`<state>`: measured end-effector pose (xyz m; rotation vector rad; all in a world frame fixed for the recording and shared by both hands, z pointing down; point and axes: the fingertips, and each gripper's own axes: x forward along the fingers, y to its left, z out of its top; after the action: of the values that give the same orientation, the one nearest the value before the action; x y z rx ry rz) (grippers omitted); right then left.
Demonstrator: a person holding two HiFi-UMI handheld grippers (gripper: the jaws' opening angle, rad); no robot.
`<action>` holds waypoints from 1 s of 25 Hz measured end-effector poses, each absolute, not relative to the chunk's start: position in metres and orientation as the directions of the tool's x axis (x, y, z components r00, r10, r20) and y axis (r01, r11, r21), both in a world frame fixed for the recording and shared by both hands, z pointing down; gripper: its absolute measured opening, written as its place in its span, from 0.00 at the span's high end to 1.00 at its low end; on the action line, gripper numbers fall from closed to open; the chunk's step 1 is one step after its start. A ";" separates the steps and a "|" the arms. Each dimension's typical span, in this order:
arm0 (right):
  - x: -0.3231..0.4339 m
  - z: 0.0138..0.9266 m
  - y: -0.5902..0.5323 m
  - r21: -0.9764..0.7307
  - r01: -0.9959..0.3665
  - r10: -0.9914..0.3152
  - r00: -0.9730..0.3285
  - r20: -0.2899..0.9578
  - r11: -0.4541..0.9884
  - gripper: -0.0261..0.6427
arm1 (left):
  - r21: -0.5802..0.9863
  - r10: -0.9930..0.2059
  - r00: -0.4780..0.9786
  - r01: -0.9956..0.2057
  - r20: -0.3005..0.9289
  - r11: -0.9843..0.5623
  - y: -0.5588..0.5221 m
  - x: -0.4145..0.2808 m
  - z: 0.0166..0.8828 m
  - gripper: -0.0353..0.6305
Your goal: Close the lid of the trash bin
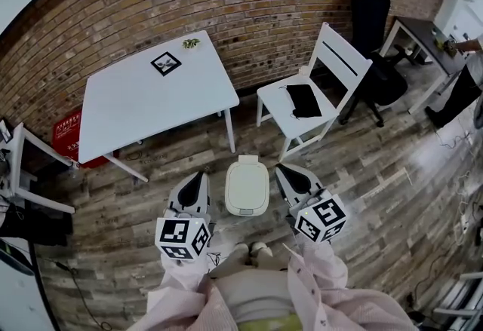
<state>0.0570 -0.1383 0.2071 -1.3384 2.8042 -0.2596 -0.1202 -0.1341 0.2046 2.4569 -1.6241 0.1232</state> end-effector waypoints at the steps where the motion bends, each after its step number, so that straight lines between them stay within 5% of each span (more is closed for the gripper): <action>1: 0.059 0.202 -0.140 -0.163 -0.773 -0.779 -0.626 0.036 0.614 0.96 | 0.106 -0.906 0.391 -0.920 0.164 -0.378 -0.135 -0.122 0.200 0.96; 25: 0.097 0.177 -0.152 -0.157 -0.841 -0.854 -0.520 -0.023 0.517 0.96 | 0.063 -0.942 0.319 -0.947 0.108 -0.314 -0.145 -0.159 0.175 0.96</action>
<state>0.0975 -0.1518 0.1770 -1.4850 2.6502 -0.1923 -0.1594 -0.1449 0.1747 2.4559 -1.7676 0.0768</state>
